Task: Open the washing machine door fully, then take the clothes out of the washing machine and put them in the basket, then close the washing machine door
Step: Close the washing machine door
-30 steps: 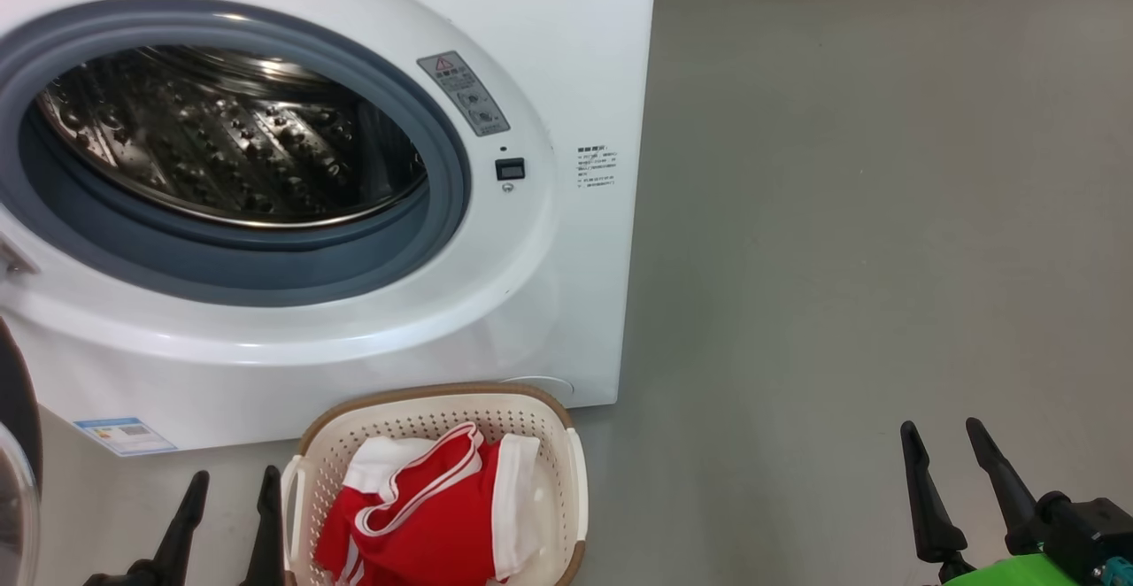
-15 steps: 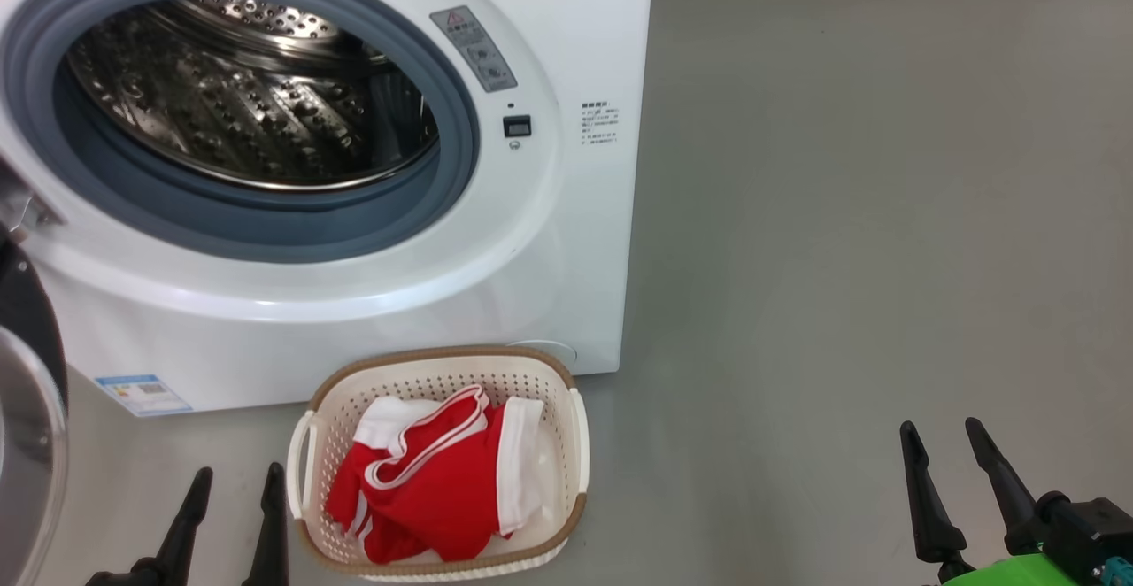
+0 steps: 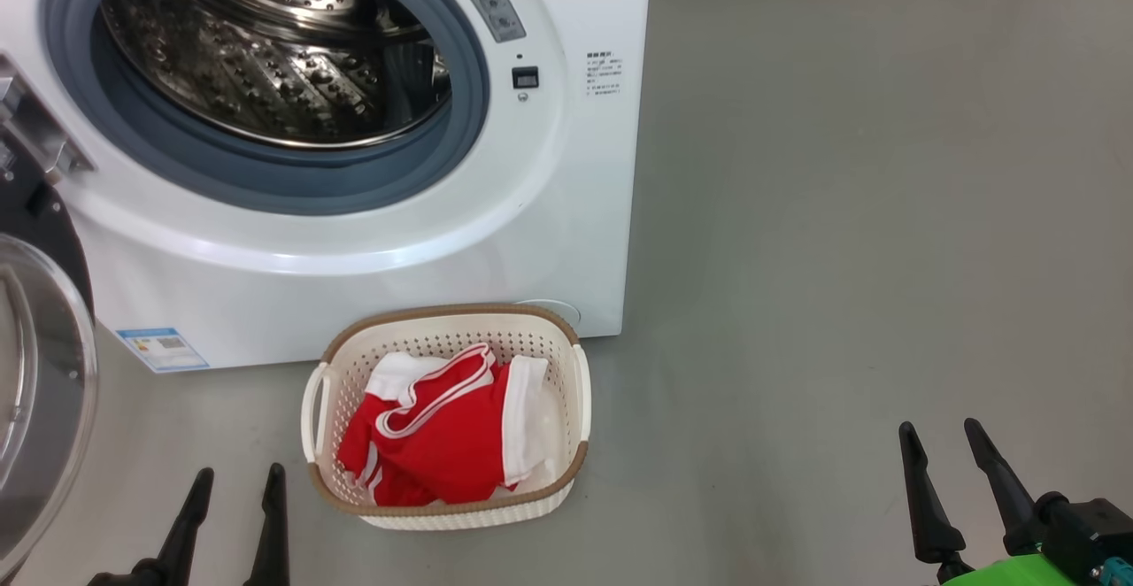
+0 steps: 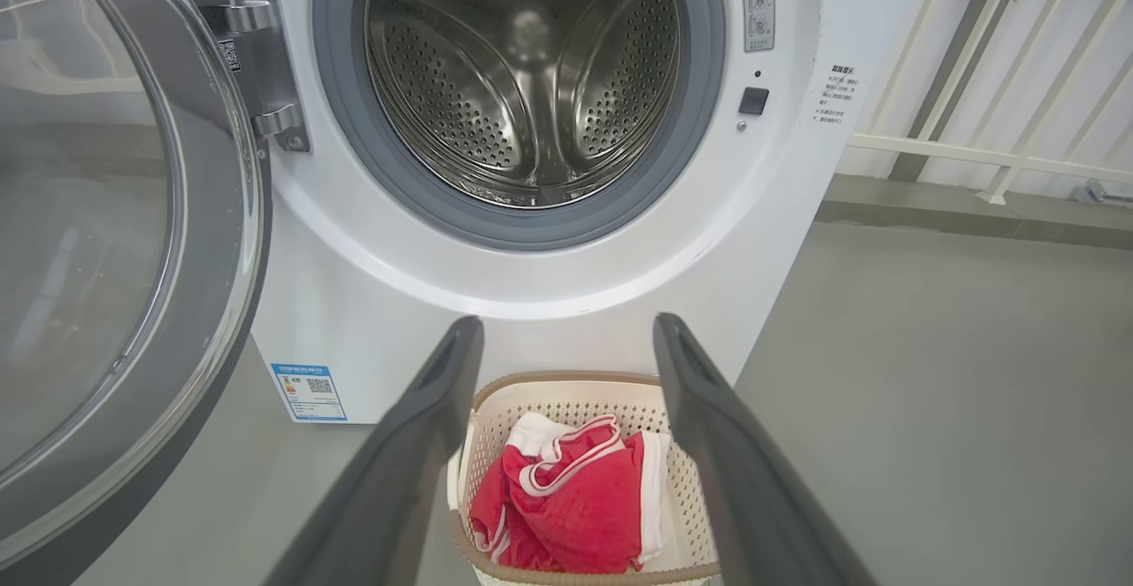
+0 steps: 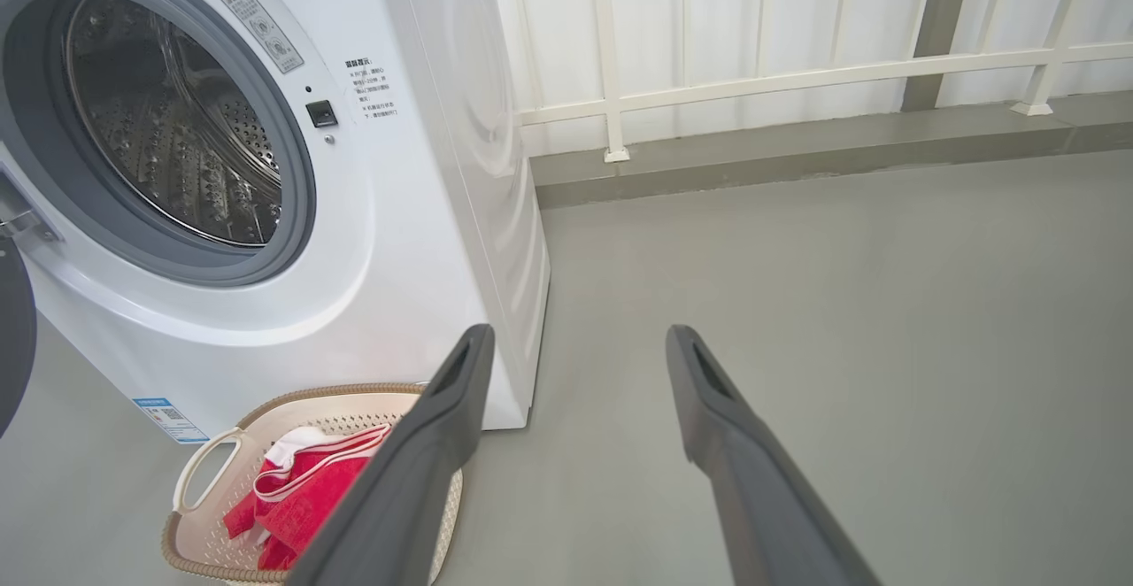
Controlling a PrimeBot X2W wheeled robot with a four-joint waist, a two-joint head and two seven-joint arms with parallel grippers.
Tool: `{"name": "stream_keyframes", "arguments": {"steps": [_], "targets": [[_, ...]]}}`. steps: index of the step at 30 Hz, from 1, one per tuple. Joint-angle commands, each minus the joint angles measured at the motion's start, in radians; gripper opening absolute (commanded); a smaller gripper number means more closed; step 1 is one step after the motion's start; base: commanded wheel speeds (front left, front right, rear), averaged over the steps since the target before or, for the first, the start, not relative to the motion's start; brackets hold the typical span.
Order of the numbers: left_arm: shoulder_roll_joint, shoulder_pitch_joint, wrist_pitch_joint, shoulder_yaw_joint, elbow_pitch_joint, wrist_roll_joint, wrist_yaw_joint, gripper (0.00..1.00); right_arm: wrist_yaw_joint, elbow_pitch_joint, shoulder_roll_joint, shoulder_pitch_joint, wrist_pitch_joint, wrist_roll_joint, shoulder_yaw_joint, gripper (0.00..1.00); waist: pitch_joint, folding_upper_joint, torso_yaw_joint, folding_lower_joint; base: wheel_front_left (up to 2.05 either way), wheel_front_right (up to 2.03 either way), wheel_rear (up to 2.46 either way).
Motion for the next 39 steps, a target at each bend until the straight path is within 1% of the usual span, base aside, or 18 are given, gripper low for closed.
{"name": "stream_keyframes", "arguments": {"steps": [1,15,20,25,33,36,39], "targets": [[0.014,-0.007,-0.012,0.03,-0.03,0.002,-0.006,1.0,0.008,-0.024,-0.009,-0.007,-0.006,0.006,0.024,1.0,0.0,0.0,0.0,0.0,-0.31,0.31,0.0],[0.012,-0.013,-0.012,0.025,-0.032,-0.002,-0.006,1.0,0.008,-0.024,-0.008,-0.004,-0.006,0.004,0.02,1.0,-0.004,0.0,0.008,0.0,-0.01,0.01,0.0],[-0.005,-0.009,-0.012,0.027,-0.028,-0.008,-0.006,1.0,0.008,-0.022,-0.008,0.002,-0.006,0.002,0.019,1.0,-0.01,0.0,0.04,0.0,0.0,0.0,0.0],[-0.023,-0.009,-0.012,0.041,-0.018,-0.014,-0.006,1.0,0.008,-0.016,-0.016,-0.001,-0.006,0.002,0.037,1.0,-0.014,0.0,0.099,0.0,0.0,0.0,0.0],[-0.037,0.015,-0.012,0.08,-0.003,-0.021,-0.006,1.0,0.008,-0.006,-0.032,0.001,-0.006,0.009,0.061,1.0,-0.035,0.0,0.228,0.0,0.0,0.0,0.0],[-0.037,0.02,-0.012,0.074,0.001,-0.046,-0.005,1.0,0.008,-0.005,-0.038,0.0,-0.006,0.011,0.071,1.0,-0.039,0.0,0.281,0.0,0.0,0.0,0.0],[-0.038,0.029,-0.012,0.057,0.0,-0.066,0.006,1.0,0.008,0.0,-0.042,-0.004,-0.006,0.013,0.079,1.0,-0.046,0.0,0.333,0.0,0.0,0.0,0.0]]}}
